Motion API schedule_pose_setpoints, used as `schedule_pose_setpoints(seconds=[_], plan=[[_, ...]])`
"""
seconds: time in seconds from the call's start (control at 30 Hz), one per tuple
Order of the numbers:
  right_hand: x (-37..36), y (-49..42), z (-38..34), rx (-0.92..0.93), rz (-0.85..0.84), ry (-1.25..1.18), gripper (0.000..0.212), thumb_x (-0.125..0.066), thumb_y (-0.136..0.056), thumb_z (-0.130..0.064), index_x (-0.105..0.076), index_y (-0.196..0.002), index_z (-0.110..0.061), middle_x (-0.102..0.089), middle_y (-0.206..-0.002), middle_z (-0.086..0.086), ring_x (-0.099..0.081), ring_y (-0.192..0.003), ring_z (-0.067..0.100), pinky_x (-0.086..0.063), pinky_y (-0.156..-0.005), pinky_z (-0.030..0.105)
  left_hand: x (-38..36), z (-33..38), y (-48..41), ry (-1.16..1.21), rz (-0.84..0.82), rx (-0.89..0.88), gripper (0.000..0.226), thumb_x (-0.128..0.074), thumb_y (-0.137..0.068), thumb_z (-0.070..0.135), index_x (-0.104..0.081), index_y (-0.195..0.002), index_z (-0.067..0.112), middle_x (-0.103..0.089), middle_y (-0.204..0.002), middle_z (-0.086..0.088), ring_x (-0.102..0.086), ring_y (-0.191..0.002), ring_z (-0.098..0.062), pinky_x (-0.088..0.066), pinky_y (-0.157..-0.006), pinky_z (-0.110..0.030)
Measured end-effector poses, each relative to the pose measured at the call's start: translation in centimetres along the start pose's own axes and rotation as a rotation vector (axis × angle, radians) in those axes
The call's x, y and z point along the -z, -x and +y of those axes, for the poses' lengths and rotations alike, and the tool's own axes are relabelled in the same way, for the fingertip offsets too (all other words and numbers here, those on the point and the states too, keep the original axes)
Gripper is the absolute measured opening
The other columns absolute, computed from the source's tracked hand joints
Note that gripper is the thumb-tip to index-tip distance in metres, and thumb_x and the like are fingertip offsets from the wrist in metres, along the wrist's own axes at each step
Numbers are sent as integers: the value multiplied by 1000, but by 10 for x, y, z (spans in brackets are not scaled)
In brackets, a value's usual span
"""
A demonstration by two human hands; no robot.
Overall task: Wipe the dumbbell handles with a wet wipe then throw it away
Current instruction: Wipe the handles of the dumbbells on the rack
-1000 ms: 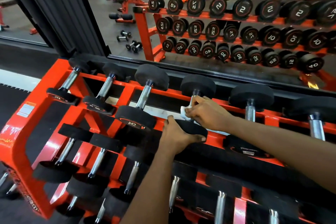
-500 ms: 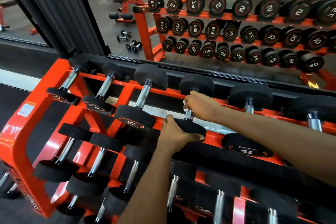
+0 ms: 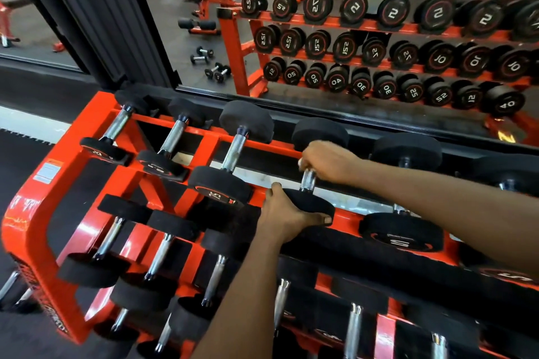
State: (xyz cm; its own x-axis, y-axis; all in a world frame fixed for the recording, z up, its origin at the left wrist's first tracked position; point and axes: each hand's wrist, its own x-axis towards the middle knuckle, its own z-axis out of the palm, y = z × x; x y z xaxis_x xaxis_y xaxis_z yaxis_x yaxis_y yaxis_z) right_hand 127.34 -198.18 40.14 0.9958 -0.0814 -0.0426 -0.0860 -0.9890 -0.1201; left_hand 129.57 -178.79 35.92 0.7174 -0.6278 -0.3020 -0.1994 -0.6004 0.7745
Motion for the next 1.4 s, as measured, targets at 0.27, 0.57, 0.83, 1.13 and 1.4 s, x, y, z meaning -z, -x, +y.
schedule_pose_setpoints(seconds=[0.27,0.57,0.83,1.13,1.4], plan=[[-2,4,0,0,37,-102,28,-63,-84,-4,-77,-104,-19,-75,-106,-4,-68,-100,7,-52,-93,26,0,1,1,4,6,-13,113,-91,-35,68,-38,-123,20,-44,-123,3,-51,-120,-23,-51,-98,-44],[-3,17,4,-10,96,-167,26,-64,-89,-4,-74,-112,-13,-75,-106,-1,-69,-96,7,-43,-86,13,0,2,1,-16,3,-10,124,-87,-33,70,-35,-132,18,-43,-130,1,-48,-124,-25,-50,-101,-46],[-16,19,-18,28,101,-124,25,-56,-94,-16,-70,-115,-14,-70,-114,1,-59,-111,17,-49,-95,37,-1,0,1,-2,2,-17,112,-88,-32,72,-39,-120,24,-46,-124,4,-51,-117,-21,-53,-95,-44],[-25,13,9,-23,197,155,33,-61,-86,-11,-72,-115,-22,-69,-117,-3,-55,-121,20,-44,-99,38,0,1,2,-37,8,-31,120,-90,-39,68,-35,-133,17,-44,-132,-1,-48,-125,-24,-49,-102,-44],[-9,14,13,20,186,27,25,-51,-99,-33,-70,-117,-33,-51,-93,-3,-47,-87,16,-43,-81,37,1,1,3,-46,12,-29,117,-91,-41,67,-36,-131,17,-41,-124,3,-48,-124,-25,-49,-102,-43]])
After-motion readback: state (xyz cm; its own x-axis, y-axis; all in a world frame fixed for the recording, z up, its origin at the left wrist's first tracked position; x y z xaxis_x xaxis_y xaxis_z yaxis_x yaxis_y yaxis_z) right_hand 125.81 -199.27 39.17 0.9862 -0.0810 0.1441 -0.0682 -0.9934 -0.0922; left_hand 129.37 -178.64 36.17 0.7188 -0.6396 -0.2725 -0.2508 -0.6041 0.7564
